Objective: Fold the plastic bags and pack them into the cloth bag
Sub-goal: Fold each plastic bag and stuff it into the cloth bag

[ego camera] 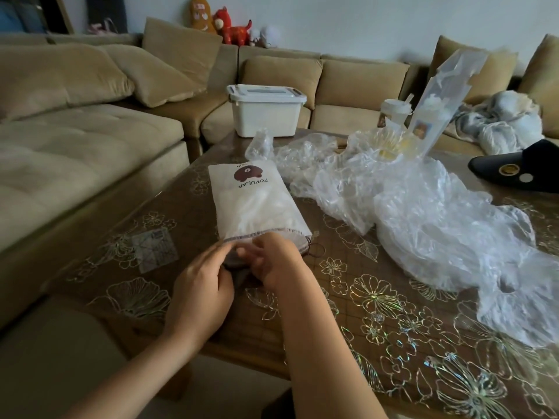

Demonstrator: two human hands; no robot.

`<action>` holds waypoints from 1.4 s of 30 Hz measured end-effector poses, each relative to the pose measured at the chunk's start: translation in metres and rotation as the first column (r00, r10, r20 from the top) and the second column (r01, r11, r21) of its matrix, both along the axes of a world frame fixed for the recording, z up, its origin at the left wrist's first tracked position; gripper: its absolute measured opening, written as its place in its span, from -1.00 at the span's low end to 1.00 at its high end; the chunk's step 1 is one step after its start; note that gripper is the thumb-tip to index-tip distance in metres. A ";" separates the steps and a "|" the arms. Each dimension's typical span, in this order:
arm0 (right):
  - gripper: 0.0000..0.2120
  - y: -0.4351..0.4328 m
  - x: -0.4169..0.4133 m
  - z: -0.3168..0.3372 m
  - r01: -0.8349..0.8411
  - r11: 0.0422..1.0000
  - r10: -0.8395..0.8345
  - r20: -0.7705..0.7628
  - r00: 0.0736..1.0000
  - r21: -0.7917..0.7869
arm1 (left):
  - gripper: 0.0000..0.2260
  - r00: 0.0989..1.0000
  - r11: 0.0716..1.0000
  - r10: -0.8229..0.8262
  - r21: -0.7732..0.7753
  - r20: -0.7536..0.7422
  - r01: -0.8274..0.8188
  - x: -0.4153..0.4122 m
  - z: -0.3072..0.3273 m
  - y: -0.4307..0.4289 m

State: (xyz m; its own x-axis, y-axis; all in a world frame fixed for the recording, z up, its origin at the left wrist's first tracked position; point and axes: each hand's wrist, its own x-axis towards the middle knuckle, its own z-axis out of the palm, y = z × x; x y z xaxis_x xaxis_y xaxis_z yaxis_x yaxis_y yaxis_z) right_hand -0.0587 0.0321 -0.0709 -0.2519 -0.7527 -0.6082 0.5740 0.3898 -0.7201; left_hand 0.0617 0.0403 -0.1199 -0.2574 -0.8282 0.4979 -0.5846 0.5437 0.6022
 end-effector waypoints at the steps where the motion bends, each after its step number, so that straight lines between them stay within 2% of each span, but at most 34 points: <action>1: -0.90 0.002 -0.001 0.000 -0.048 0.998 0.049 0.039 0.998 -0.032 | -0.58 1.000 1.000 0.007 -0.015 0.007 -0.006 0.000 0.000 -0.001; 4: -0.86 0.009 -0.005 -0.004 -0.150 0.981 0.162 0.093 0.982 -0.124 | -0.70 0.998 0.998 0.029 -0.061 0.063 -0.025 0.001 -0.002 -0.004; 6: -0.86 0.016 -0.010 -0.001 -0.196 0.972 0.203 0.041 0.978 -0.129 | -0.69 0.992 0.987 -0.019 -0.156 0.126 0.038 0.001 -0.002 -0.003; 8: -0.87 0.023 -0.017 0.004 -0.211 0.973 0.200 -0.122 0.972 -0.092 | -0.69 0.980 0.962 -0.100 -0.233 0.173 0.140 0.002 -0.003 -0.004; 10: -0.84 0.033 -0.030 0.011 -0.210 0.977 0.182 -0.343 0.921 -0.044 | -0.72 0.966 0.944 -0.163 -0.255 0.199 0.211 0.001 -0.003 -0.003; 11: -0.82 0.037 -0.037 0.013 -0.193 0.980 0.157 -0.413 0.897 -0.045 | -0.72 0.965 0.941 -0.168 -0.259 0.202 0.218 0.002 -0.003 -0.004; 14: -0.80 0.058 -0.063 0.021 -0.108 0.991 0.054 -0.490 0.870 -0.083 | -0.73 0.964 0.931 -0.142 -0.301 0.225 0.207 0.000 -0.005 -0.002; 16: -0.79 0.070 -0.079 0.024 -0.071 0.995 0.015 -0.579 0.815 -0.075 | -0.72 0.965 0.918 -0.115 -0.345 0.236 0.194 0.001 -0.005 -0.002; 20: -0.76 0.107 -0.115 0.033 0.074 0.989 -0.142 -0.699 0.701 -0.127 | -0.77 0.961 0.832 -0.178 -0.489 0.211 0.261 -0.002 0.004 0.001; 22: -0.76 0.123 -0.131 0.034 0.156 0.974 -0.227 -0.682 0.695 -0.165 | -0.79 0.946 0.786 -0.229 -0.529 0.230 0.319 -0.009 0.010 0.006; 23: -0.76 0.133 -0.138 0.033 0.220 0.957 -0.288 -0.692 0.661 -0.188 | -0.79 0.930 0.767 -0.267 -0.529 0.251 0.363 -0.017 0.012 0.011; 24: -0.75 0.139 -0.144 0.029 0.299 0.934 -0.340 -0.750 0.568 -0.197 | -0.79 0.913 0.751 -0.301 -0.522 0.275 0.405 -0.027 0.012 0.016; 26: -0.71 0.155 -0.154 0.021 0.487 0.860 -0.305 -0.919 0.250 -0.153 | -0.81 0.875 0.740 -0.379 -0.469 0.301 0.482 -0.055 0.010 0.032; 27: -0.70 0.162 -0.156 0.020 0.528 0.840 -0.244 -0.957 0.160 -0.126 | -0.82 0.854 0.738 -0.416 -0.433 0.314 0.518 -0.068 0.009 0.039; 28: -0.69 0.165 -0.156 0.019 0.520 0.851 -0.176 -0.973 0.148 -0.075 | -0.83 0.835 0.736 -0.439 -0.400 0.333 0.546 -0.078 0.007 0.043; 30: -0.64 0.167 -0.156 0.015 0.430 0.901 -0.030 -0.982 0.186 0.054 | -0.81 0.816 0.751 -0.455 -0.339 0.357 0.567 -0.088 0.005 0.045; 32: -0.59 0.166 -0.153 0.009 0.368 0.915 0.098 -0.975 0.198 0.167 | -0.79 0.852 0.822 -0.441 -0.254 0.282 0.510 -0.085 0.005 0.045; 35: -0.59 0.164 -0.147 0.008 0.418 0.889 0.116 -0.975 0.189 0.187 | -0.80 0.909 0.894 -0.374 -0.189 0.183 0.406 -0.081 0.006 0.044; 39: -0.60 0.155 -0.134 0.017 0.494 0.864 0.080 -0.995 0.061 0.100 | -0.81 0.914 0.895 -0.341 -0.219 0.221 0.387 -0.086 0.007 0.044; 42: -0.54 0.143 -0.105 0.023 0.361 0.932 0.064 -0.993 -0.095 0.025 | -0.85 0.925 0.914 -0.322 -0.188 0.199 0.359 -0.084 0.005 0.043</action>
State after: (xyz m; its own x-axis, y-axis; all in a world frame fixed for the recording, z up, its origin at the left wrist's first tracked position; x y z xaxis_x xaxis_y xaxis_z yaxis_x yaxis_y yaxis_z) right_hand -0.1640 0.1747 -0.0480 -0.8123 -0.5009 0.2987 -0.5816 0.6566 -0.4803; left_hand -0.0220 0.0837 -0.1147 -0.5961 -0.5521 0.5830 -0.4191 0.8333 0.3606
